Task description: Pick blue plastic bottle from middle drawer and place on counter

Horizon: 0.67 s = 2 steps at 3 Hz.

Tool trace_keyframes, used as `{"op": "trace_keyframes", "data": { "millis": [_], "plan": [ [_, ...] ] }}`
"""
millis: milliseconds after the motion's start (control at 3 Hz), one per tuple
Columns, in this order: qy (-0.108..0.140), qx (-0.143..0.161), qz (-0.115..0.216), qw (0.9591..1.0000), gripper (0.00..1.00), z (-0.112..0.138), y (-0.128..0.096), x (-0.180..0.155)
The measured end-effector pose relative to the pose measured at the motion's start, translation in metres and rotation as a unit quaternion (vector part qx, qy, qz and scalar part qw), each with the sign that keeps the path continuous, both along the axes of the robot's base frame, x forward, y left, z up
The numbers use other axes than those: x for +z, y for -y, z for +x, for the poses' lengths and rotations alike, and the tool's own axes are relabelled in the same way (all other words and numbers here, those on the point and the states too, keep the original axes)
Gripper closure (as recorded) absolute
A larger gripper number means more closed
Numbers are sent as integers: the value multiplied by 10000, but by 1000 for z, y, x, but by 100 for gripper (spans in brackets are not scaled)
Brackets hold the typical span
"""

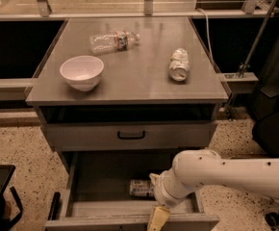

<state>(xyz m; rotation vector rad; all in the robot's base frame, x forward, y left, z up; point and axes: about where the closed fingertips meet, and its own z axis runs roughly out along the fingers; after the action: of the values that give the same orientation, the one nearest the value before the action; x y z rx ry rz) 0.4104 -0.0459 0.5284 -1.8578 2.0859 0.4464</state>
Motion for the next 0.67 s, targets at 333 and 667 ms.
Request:
{"op": "trace_keyframes", "data": {
  "millis": [333,667],
  "plan": [
    [171,-78,579,9981,0,23,6,-3],
    [874,31,899,9921,0,62,7,14]
  ]
}}
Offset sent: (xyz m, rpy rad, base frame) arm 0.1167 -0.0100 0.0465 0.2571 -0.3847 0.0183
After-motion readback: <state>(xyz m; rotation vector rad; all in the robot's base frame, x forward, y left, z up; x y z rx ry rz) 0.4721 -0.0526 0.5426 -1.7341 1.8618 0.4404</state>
